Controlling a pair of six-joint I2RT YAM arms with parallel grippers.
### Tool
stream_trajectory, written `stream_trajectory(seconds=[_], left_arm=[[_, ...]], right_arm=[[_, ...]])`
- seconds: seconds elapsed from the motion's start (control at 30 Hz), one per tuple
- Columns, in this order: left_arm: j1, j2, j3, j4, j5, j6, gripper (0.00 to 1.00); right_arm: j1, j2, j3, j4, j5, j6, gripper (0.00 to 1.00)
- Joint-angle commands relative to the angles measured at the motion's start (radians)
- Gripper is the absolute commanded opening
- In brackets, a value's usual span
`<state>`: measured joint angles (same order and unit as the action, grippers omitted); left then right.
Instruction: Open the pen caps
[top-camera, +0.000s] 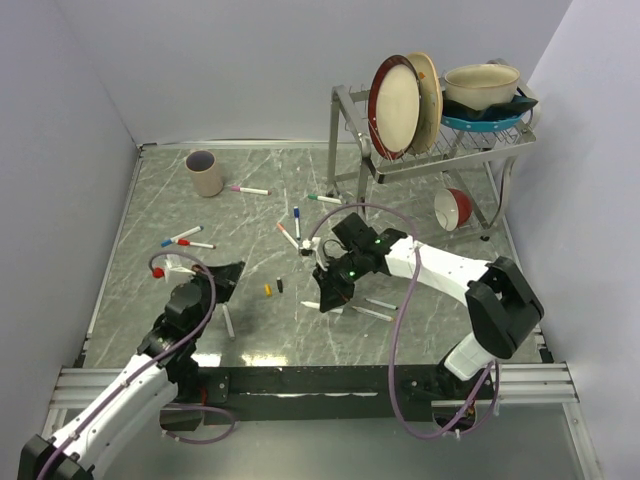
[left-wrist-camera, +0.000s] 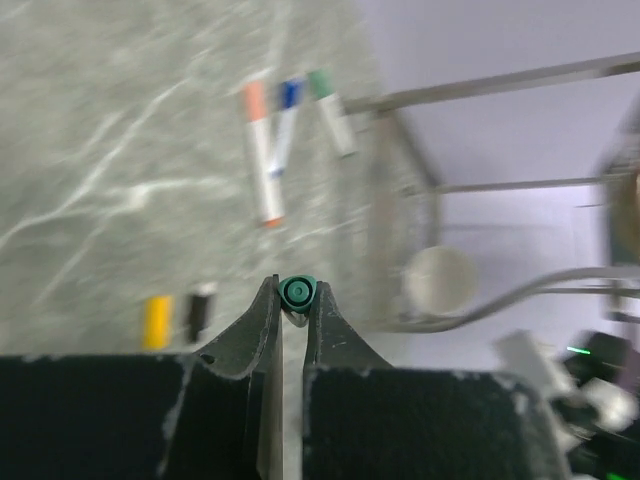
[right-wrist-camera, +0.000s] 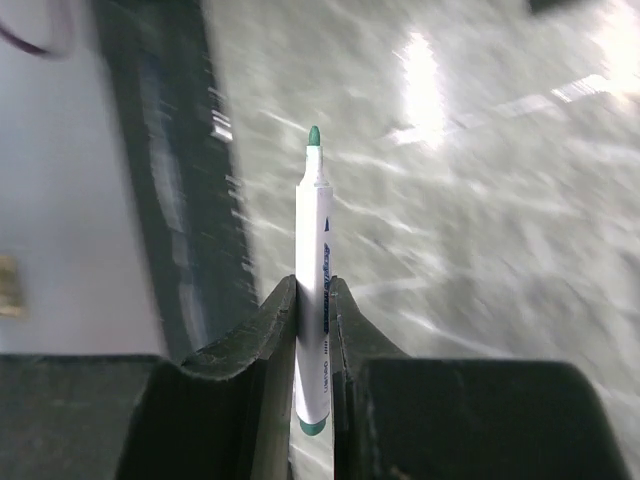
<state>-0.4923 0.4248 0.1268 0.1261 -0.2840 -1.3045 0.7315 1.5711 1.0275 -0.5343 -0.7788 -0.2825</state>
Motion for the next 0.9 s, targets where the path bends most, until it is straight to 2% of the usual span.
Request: stream_trajectory(seconds=[0.0, 0.17, 0.3, 0.5, 0.63, 0.83, 0.87], left_arm=[[0.006, 0.112, 0.097, -0.230, 0.069, 0.027, 0.01], [0.006, 0.351, 0.189, -0.345, 0.134, 0.096, 0.01], [0.006, 0.494, 0.218, -0.326, 0.149, 0.132, 0.01], [0.006, 0.580, 0.204, -0.243, 0.192, 0.160, 0.01], [0.006, 0.663, 0.220, -0.171, 0.259, 0.197, 0.05], [0.006, 0.814, 0.255, -0.097, 0.339, 0.237, 0.17], [0.006, 0.830, 0.264, -0.105, 0.345, 0.240, 0.21]], right_arm=[[-0.003, -0.107, -0.013, -0.090, 0.280, -0.145, 0.00], [-0.012, -0.175, -0.104, -0.087, 0.467, -0.172, 0.00], [-0.055, -0.177, -0.136, -0.093, 0.549, -0.176, 0.00], [-0.093, -0.187, -0.147, -0.110, 0.544, -0.207, 0.00], [-0.113, -0.180, -0.150, -0.119, 0.541, -0.215, 0.01], [-0.139, -0.181, -0.152, -0.131, 0.538, -0.225, 0.01], [-0.141, -0.181, -0.152, -0.131, 0.533, -0.225, 0.01]])
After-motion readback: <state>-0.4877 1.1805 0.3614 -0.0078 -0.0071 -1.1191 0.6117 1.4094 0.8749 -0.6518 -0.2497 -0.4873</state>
